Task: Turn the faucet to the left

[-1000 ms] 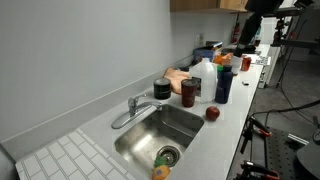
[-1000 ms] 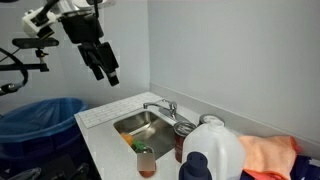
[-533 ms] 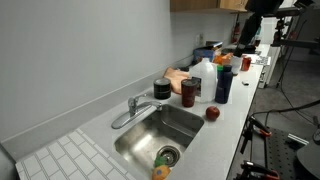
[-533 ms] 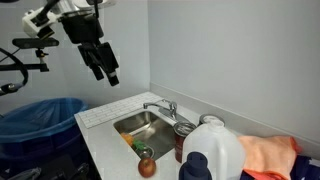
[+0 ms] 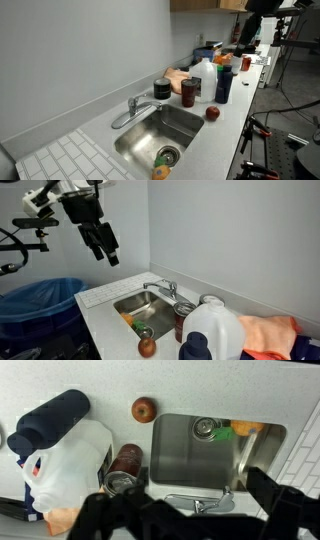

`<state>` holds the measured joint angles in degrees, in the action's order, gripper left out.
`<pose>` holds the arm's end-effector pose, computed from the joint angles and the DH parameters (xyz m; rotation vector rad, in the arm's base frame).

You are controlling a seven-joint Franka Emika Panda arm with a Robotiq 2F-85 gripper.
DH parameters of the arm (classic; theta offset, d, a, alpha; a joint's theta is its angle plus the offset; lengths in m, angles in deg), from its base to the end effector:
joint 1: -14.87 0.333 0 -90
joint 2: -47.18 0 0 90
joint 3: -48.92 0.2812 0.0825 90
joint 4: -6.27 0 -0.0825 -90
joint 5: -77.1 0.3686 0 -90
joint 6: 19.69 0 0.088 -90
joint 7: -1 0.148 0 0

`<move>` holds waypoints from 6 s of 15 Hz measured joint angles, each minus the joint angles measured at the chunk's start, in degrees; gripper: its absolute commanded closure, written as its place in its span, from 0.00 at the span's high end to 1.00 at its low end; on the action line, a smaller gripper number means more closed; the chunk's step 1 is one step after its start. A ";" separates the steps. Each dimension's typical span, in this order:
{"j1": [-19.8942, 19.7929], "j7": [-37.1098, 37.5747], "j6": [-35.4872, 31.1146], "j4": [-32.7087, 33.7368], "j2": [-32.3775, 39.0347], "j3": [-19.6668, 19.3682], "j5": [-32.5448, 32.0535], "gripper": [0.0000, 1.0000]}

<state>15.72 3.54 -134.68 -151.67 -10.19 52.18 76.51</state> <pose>0.3068 0.0184 0.4459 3.0707 0.0160 0.3908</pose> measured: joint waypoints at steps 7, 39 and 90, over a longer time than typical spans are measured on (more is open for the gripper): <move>0.00 -0.51 0.41 0.00 0.39 -0.05 0.00 1.00; 1.88 -6.35 -32.51 17.42 52.39 0.95 0.96 1.00; 2.97 -16.29 -33.59 42.77 81.69 9.83 8.07 1.00</move>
<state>18.69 -12.75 -168.27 -108.90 71.49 62.01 84.57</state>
